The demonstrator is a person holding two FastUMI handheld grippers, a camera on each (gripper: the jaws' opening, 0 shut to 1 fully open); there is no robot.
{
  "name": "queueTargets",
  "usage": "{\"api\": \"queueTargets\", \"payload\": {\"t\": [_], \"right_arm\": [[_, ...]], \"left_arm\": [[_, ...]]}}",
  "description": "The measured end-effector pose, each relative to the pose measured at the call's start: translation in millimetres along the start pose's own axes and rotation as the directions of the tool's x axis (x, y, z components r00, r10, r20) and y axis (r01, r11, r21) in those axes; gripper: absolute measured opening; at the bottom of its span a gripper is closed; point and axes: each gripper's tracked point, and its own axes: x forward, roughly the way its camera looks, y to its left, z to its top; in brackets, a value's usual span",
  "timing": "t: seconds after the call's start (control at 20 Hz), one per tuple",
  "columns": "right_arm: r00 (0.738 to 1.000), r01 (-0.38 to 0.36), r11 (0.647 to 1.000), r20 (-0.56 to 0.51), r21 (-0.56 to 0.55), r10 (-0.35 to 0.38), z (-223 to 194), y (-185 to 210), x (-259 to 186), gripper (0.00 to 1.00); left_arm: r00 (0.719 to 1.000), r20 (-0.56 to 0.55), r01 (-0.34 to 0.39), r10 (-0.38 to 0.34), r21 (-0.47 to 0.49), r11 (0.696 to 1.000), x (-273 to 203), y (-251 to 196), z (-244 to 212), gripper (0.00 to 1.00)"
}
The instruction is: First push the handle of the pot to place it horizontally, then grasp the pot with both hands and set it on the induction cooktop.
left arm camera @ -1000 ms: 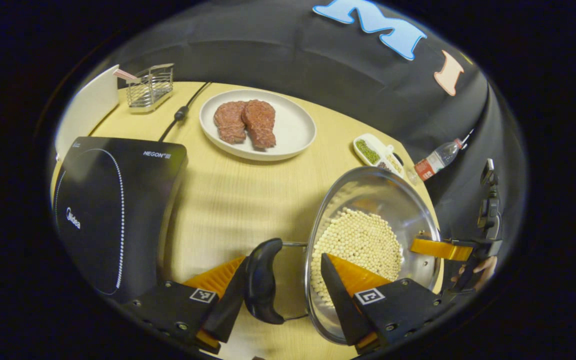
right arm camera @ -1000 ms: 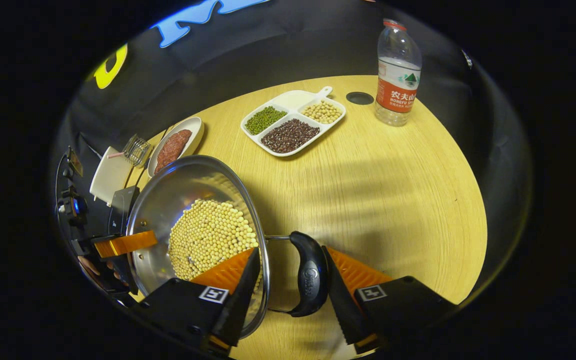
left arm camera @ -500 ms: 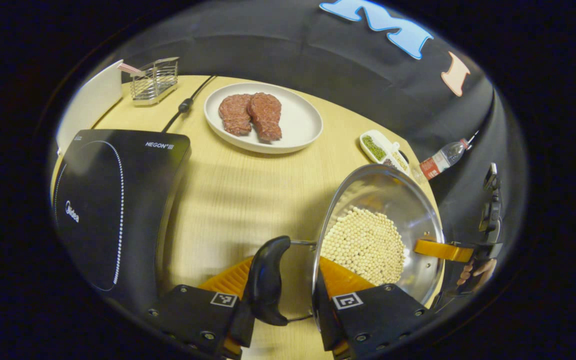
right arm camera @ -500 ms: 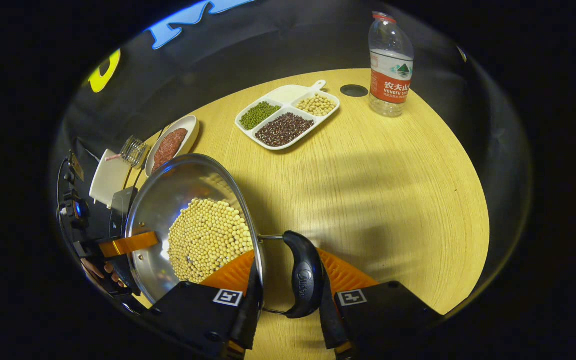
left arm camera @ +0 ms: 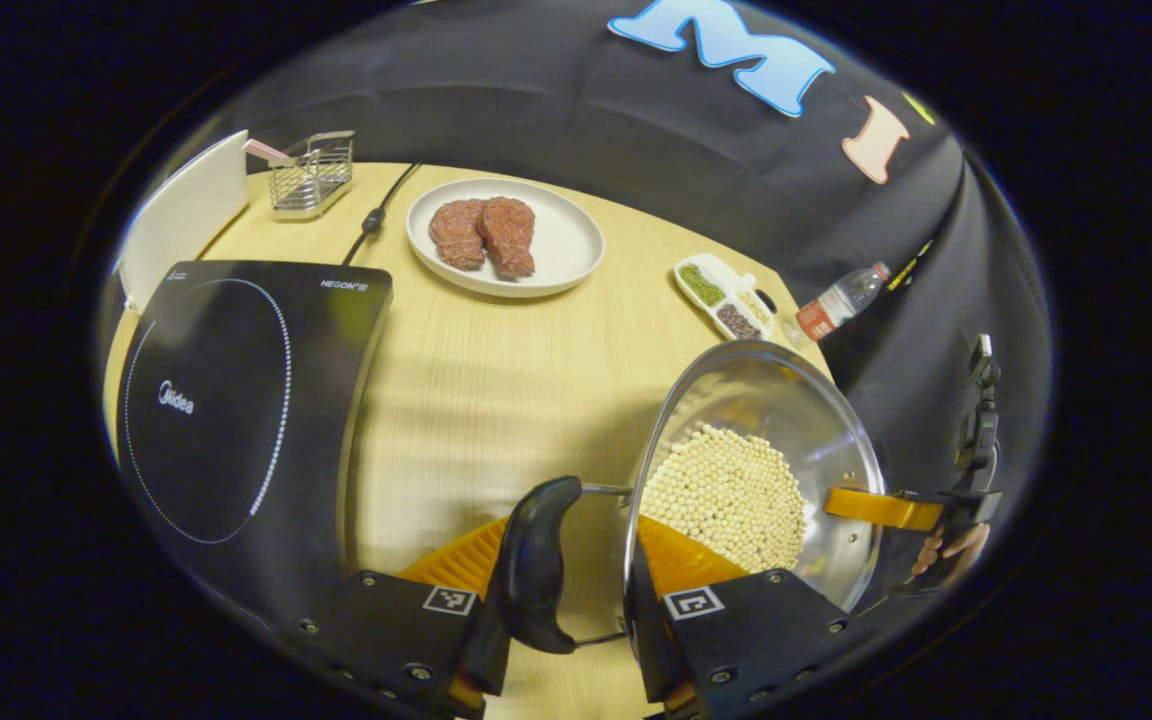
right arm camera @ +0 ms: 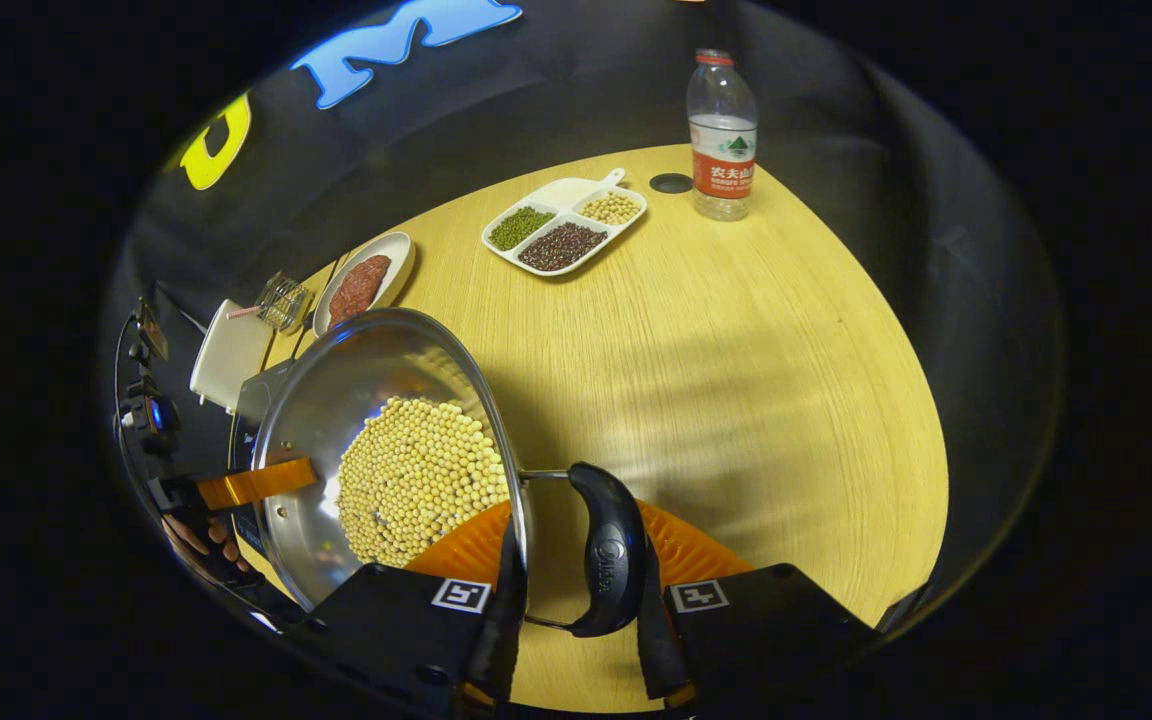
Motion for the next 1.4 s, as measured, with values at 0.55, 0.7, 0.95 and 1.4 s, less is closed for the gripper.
{"api": "queueTargets", "payload": {"t": [0.55, 0.7, 0.95, 1.4], "right_arm": [[0.999, 0.029, 0.997, 0.041, 0.068, -0.032, -77, 68, -78, 0.48], [0.998, 0.016, 0.998, 0.052, 0.062, -0.019, -90, 101, -85, 0.51], [0.999, -0.037, 0.999, 0.03, 0.025, 0.036, -101, 163, -83, 0.48], [0.995, -0.104, 0.99, -0.012, -0.09, 0.104, -75, 256, -54, 0.47]], "left_arm": [[0.999, 0.006, 0.046, -0.046, 0.07, 0.997, -105, 31, -32, 0.52], [0.999, 0.029, 0.043, -0.046, 0.075, 0.996, -136, 57, -32, 0.56], [0.998, 0.065, 0.012, -0.015, 0.045, 0.999, -178, 112, -32, 0.52], [0.99, 0.119, -0.069, 0.076, -0.062, 0.996, -239, 219, -14, 0.48]]}}
